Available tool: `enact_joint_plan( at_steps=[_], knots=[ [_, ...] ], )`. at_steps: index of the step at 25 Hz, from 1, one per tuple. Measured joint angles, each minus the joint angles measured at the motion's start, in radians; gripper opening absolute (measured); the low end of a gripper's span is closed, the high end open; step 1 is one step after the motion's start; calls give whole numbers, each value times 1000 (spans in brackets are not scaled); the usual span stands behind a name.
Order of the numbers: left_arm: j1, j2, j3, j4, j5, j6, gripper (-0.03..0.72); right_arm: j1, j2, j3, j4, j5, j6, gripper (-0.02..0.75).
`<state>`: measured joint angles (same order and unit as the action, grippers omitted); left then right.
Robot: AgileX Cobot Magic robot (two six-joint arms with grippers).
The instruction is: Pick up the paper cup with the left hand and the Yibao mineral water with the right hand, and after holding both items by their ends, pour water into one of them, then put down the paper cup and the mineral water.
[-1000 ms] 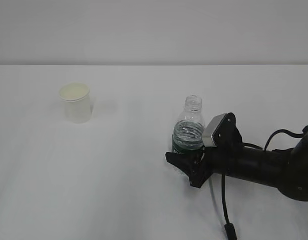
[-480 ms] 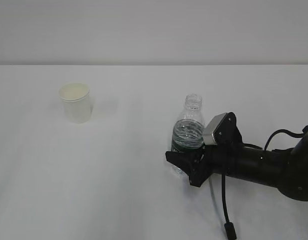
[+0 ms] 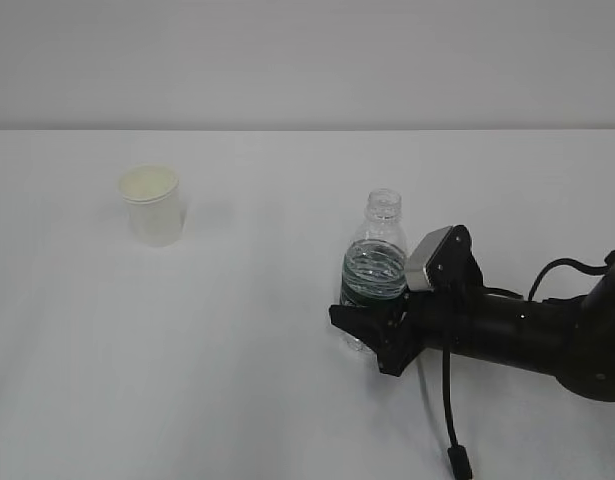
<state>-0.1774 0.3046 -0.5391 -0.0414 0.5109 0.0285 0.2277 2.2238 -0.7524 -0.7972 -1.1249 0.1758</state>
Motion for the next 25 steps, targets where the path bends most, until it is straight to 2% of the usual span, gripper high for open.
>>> enact_joint_plan(
  at_steps=[13,25],
  knots=[
    [0,0,0,0,0,0,519,0,-112,6,-35,67,12,446],
    [0,0,0,0,0,0,519,0,-206,8,-136,117,103,445]
  ],
)
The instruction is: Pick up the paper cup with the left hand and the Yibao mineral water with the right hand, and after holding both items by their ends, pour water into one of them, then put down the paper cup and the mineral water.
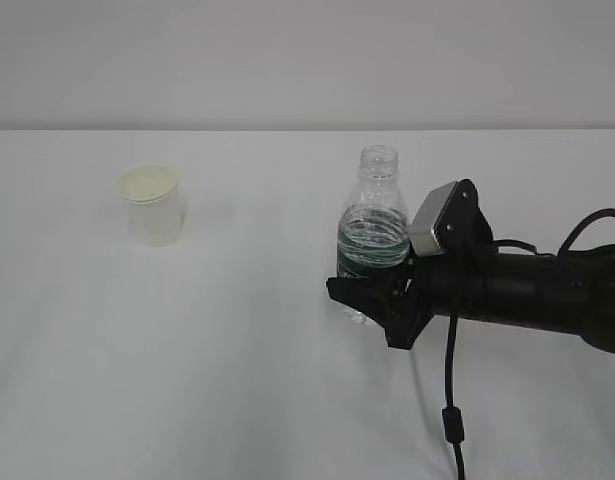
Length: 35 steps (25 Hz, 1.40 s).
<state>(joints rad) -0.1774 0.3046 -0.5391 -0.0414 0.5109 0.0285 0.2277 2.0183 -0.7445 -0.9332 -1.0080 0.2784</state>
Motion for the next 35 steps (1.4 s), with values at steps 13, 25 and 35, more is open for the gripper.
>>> enact_joint_plan(
  at_steps=[13,25,35],
  knots=[
    [0,0,0,0,-10,0,519,0,-122,0,-72,60,80,445],
    [0,0,0,0,-29,0,519,0,-247,8,-124,126,167,445],
    [0,0,0,0,-29,0,519,0,-367,10,-131,224,216,445]
  ],
)
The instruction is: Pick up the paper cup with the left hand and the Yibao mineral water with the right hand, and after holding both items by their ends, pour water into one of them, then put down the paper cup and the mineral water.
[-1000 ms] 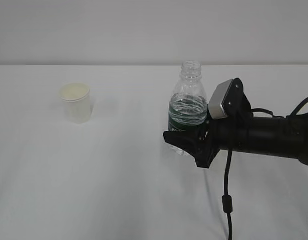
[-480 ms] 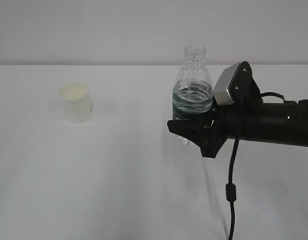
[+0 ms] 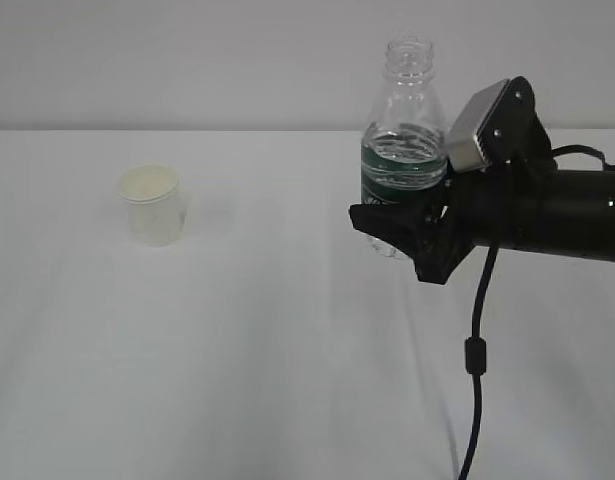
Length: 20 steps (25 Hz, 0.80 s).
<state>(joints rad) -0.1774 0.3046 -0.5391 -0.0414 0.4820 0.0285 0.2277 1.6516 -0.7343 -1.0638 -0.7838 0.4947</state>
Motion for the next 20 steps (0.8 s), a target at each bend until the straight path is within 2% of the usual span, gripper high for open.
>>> enact_joint_plan(
  at_steps=[16,20],
  knots=[
    [0,0,0,0,-7,0,511,0,-136,4,-6,113,97,445],
    [0,0,0,0,-7,0,510,0,-188,4,-48,113,142,445]
  ],
)
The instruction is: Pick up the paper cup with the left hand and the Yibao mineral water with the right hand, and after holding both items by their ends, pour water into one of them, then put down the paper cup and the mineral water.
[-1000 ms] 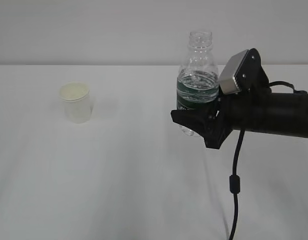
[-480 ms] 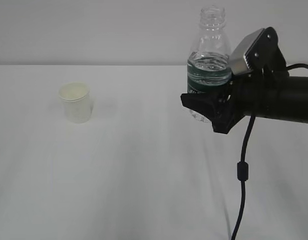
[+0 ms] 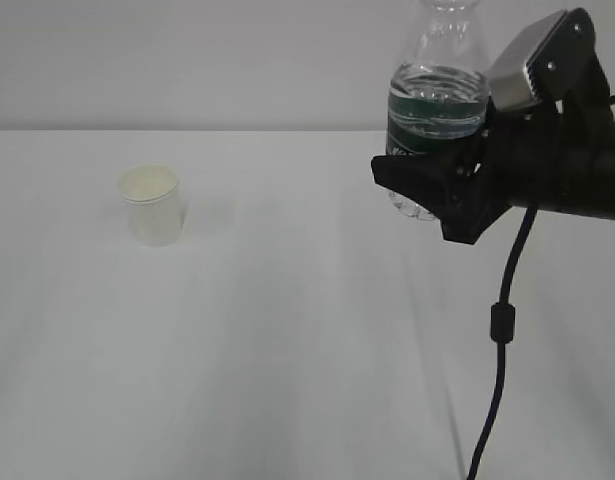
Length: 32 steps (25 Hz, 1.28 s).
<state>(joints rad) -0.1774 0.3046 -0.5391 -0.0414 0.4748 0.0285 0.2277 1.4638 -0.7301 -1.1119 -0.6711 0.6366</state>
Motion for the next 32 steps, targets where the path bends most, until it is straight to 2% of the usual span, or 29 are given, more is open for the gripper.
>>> enact_joint_plan(
  at_steps=[15,32],
  knots=[
    [0,0,0,0,0,0,502,0,-190,2,-144,91,166,445],
    [0,0,0,0,-1,0,489,0,-329,75,-121,250,183,444]
  ],
)
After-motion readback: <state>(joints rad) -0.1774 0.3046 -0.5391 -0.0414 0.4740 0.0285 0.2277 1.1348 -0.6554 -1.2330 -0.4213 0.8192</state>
